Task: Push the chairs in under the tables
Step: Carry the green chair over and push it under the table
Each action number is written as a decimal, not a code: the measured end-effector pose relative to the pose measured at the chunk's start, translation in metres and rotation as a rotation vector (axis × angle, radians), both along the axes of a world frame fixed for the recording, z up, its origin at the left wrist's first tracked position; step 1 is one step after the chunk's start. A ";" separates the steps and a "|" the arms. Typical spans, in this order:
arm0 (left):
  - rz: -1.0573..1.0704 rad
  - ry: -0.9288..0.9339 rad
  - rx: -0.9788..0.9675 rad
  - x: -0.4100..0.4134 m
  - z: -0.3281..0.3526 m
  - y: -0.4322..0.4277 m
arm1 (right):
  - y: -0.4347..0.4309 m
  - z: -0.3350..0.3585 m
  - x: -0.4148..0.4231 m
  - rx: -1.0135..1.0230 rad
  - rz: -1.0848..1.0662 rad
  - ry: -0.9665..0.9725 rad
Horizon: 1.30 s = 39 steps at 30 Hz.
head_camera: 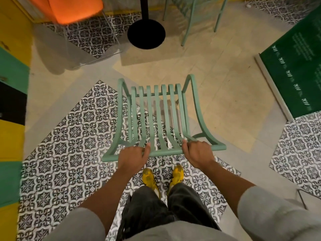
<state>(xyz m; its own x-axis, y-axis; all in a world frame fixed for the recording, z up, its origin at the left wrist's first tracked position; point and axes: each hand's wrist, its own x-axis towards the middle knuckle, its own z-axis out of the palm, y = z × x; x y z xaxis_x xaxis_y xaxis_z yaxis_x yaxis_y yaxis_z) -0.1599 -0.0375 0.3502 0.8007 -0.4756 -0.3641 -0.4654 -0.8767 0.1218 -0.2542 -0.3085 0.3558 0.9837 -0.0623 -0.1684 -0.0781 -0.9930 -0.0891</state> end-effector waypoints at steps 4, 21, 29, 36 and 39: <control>0.021 -0.046 -0.025 0.000 -0.012 -0.001 | -0.008 -0.019 0.001 -0.049 0.113 0.035; 0.106 -0.131 0.005 0.051 -0.022 -0.038 | -0.040 -0.036 0.063 0.039 -0.136 -0.036; 0.028 -0.137 0.086 0.093 -0.020 -0.058 | -0.060 -0.037 0.104 0.008 -0.131 -0.046; 0.150 -0.136 0.025 0.126 -0.024 -0.072 | -0.074 -0.041 0.137 0.032 -0.120 -0.083; 0.142 -0.147 0.034 0.140 -0.025 -0.079 | -0.080 -0.043 0.150 0.010 -0.115 -0.097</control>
<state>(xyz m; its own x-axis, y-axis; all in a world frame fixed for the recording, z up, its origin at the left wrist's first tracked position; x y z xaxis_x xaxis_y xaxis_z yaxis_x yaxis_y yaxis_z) -0.0203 -0.1160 0.3255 0.9044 -0.3438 -0.2529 -0.3477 -0.9371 0.0306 -0.1046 -0.3882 0.3128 0.9819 -0.1743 -0.0744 -0.1819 -0.9769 -0.1118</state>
